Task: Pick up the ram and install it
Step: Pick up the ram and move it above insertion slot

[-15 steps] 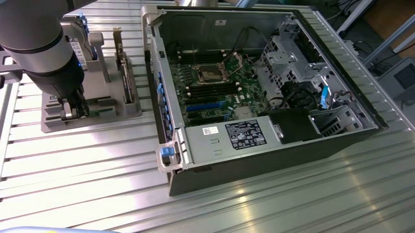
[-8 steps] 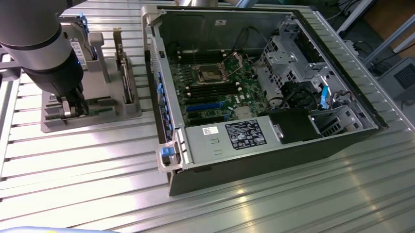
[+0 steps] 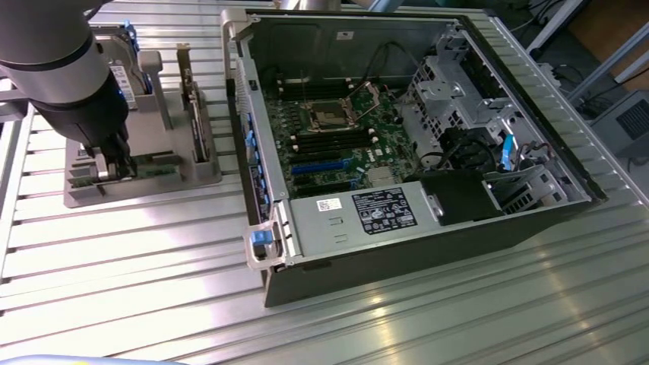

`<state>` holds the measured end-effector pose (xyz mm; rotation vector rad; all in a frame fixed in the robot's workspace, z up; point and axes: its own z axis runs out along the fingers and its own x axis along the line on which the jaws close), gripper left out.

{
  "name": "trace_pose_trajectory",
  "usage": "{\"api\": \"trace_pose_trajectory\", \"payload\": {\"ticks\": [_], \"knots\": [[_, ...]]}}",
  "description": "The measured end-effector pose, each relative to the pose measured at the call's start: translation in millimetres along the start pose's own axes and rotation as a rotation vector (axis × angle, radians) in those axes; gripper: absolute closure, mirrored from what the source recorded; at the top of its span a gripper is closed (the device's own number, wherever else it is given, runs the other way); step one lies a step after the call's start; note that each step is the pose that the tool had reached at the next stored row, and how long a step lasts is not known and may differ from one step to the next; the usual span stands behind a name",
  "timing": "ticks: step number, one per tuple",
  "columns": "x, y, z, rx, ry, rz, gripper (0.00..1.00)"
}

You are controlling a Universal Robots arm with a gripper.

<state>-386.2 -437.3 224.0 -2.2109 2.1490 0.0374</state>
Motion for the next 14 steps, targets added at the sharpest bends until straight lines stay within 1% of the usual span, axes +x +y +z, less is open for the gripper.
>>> {"api": "trace_pose_trajectory", "payload": {"ticks": [14], "knots": [[-0.9,-0.4,-15.9,-0.0001,0.0,0.0,0.88]]}}
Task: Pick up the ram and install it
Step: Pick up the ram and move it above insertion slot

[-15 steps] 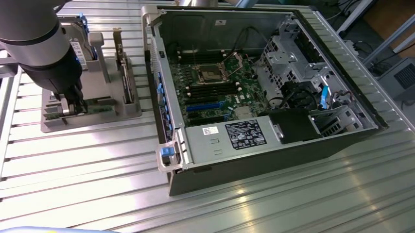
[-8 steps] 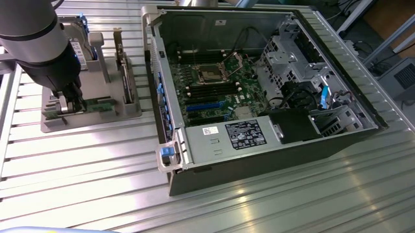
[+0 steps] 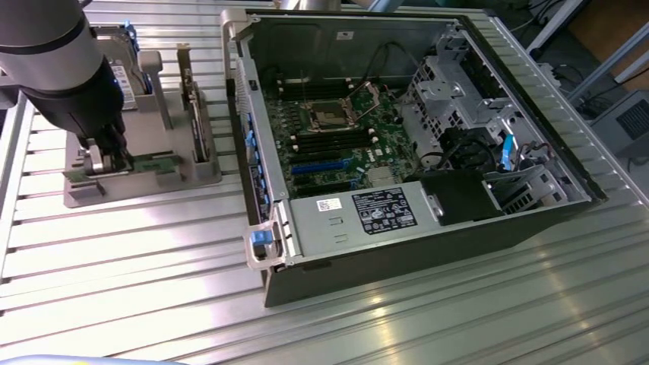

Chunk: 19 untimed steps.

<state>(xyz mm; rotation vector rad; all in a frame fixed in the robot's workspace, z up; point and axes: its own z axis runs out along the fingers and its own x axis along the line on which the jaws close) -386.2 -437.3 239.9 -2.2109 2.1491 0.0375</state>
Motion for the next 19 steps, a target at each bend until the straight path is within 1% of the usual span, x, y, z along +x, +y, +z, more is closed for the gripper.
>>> {"api": "trace_pose_trajectory", "payload": {"ticks": [3,7,12,19], "knots": [[-0.4,-0.2,-7.1,0.0,0.0001,0.0,0.88],[-0.8,-0.3,-13.6,0.0,0.0,0.0,0.88],[-1.5,-0.6,-26.2,0.0,0.0,0.0,0.88],[-2.0,-0.9,-35.5,0.0,0.0,0.0,0.88]]}}
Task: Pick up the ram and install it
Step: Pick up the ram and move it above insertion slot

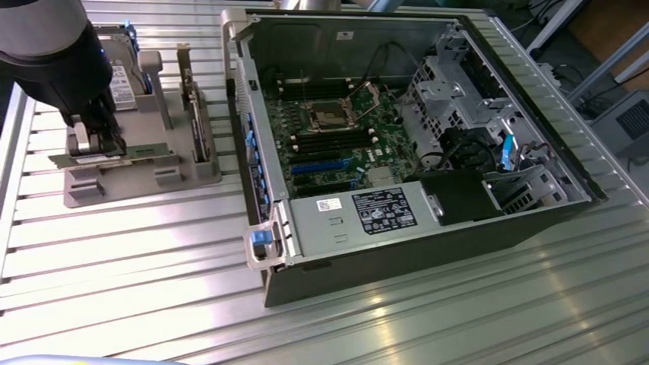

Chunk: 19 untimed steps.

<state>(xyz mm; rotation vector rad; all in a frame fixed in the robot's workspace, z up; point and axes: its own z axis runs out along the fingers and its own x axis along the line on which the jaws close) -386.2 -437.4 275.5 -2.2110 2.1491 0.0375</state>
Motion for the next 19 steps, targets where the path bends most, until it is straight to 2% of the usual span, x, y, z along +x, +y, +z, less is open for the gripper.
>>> {"api": "trace_pose_trajectory", "payload": {"ticks": [5,19], "knots": [[-0.5,-0.2,-8.0,0.0,0.0,0.0,0.88],[-1.2,-0.5,-19.9,0.0,0.0,0.0,0.88]]}}
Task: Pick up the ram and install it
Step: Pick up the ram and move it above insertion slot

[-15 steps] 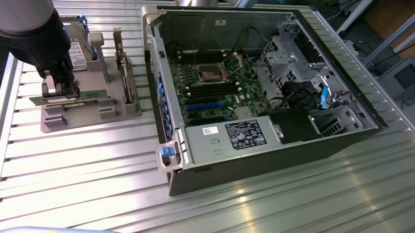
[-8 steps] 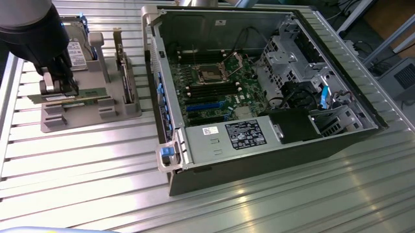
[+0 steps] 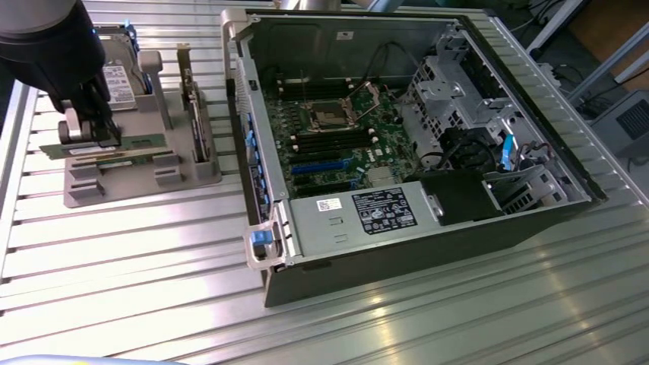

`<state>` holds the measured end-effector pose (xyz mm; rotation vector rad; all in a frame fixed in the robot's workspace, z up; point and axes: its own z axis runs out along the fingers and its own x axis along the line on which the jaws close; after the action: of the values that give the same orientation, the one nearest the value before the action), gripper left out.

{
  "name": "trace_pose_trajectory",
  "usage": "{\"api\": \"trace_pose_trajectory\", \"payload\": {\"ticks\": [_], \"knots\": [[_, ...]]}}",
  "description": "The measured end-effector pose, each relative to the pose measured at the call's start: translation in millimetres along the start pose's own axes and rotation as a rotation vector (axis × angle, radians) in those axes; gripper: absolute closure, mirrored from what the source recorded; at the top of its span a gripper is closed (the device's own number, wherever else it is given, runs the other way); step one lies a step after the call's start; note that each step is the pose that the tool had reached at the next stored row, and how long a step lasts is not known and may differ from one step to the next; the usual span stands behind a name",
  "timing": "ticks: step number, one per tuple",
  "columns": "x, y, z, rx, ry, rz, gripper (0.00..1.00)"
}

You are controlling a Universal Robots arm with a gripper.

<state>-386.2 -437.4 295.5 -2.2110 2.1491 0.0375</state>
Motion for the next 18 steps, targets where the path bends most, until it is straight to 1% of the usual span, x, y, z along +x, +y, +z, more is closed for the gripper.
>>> {"api": "trace_pose_trajectory", "payload": {"ticks": [10,18], "knots": [[-0.5,-0.2,-7.9,0.0,0.0,0.0,0.88],[-0.9,-0.4,-16.1,0.0,0.0,0.0,0.88]]}}
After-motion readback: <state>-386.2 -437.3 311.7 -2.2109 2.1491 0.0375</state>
